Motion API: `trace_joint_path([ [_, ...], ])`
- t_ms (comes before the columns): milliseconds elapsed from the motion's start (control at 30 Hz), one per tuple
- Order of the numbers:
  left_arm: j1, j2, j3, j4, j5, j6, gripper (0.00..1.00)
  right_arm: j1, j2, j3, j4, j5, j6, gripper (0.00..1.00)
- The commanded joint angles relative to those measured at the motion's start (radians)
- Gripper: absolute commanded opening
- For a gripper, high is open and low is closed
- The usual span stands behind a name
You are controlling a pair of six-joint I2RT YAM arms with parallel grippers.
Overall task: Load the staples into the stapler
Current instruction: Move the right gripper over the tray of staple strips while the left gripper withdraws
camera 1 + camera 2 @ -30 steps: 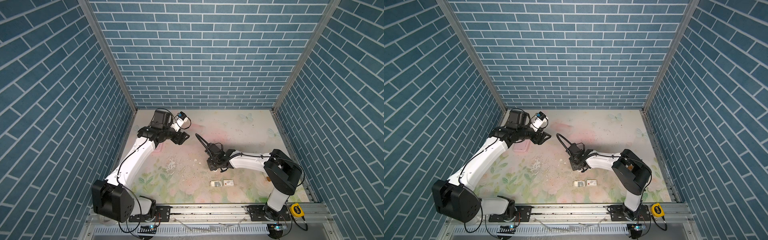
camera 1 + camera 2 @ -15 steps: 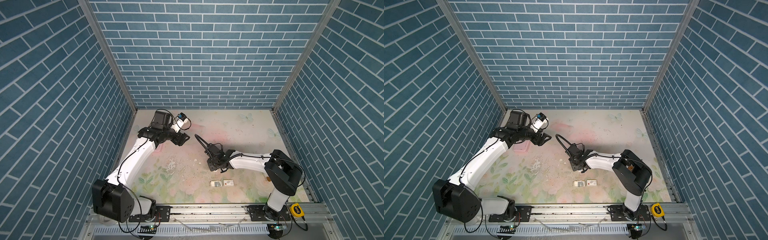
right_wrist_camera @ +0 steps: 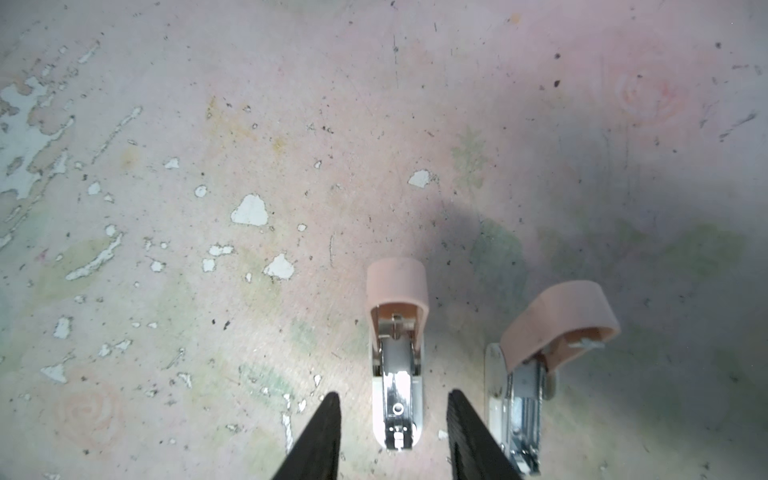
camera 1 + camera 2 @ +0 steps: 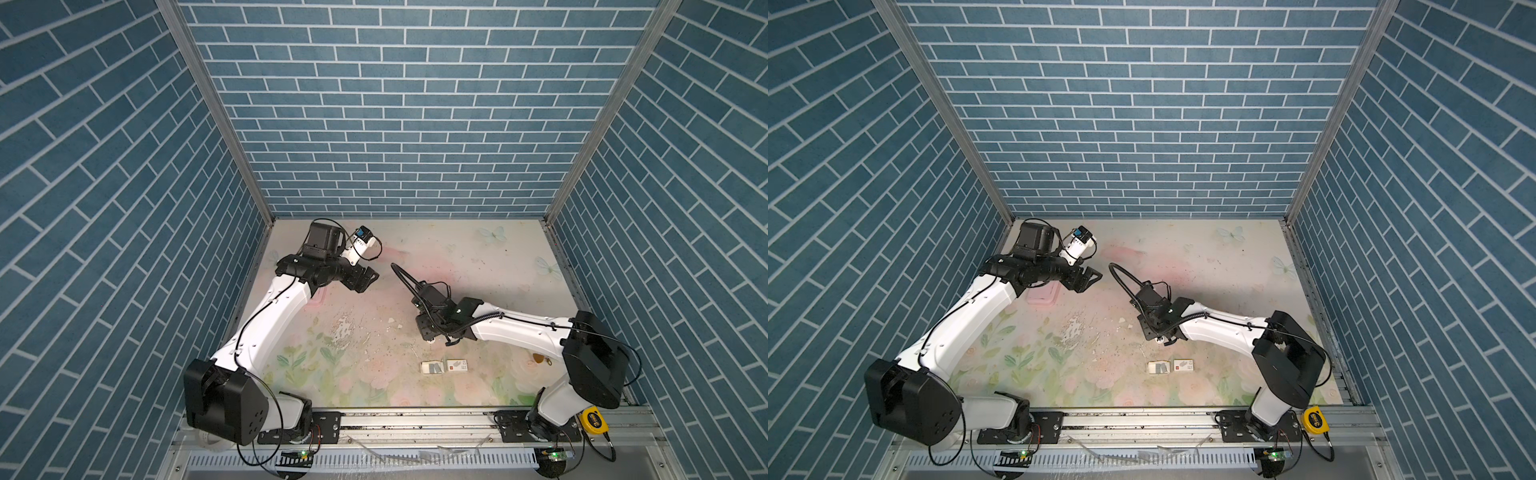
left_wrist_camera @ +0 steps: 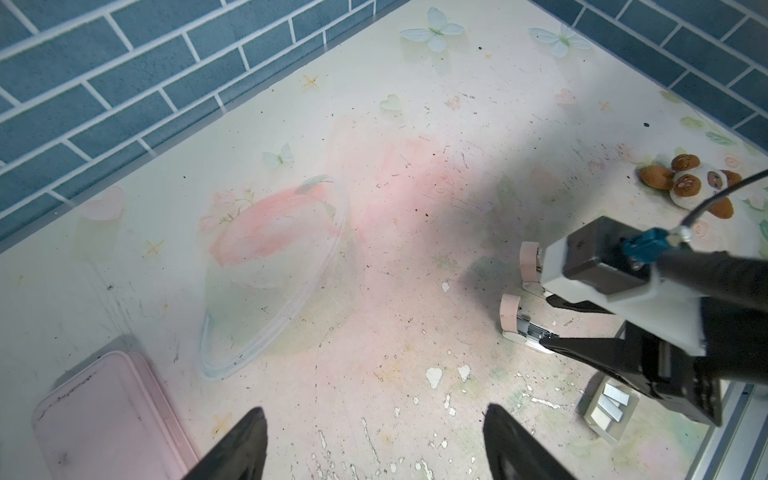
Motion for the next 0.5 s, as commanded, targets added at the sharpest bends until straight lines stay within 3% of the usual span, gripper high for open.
trace_joint_path([
  [0,0.003,-0.018,0.003,-0.015,-0.010,-0.002,0.83,0.020,-0.091,-0.020,-0.091,0.035,0.081,0.43],
  [267,0.003,-0.017,0.010,0.000,0.020,-0.011,0.83,0.102,-0.246,-0.110,-0.163,-0.056,0.310,0.38],
  [467,0.003,-0.003,0.003,0.020,0.043,-0.015,0.83,0.197,-0.226,-0.133,-0.161,-0.050,0.437,0.36],
])
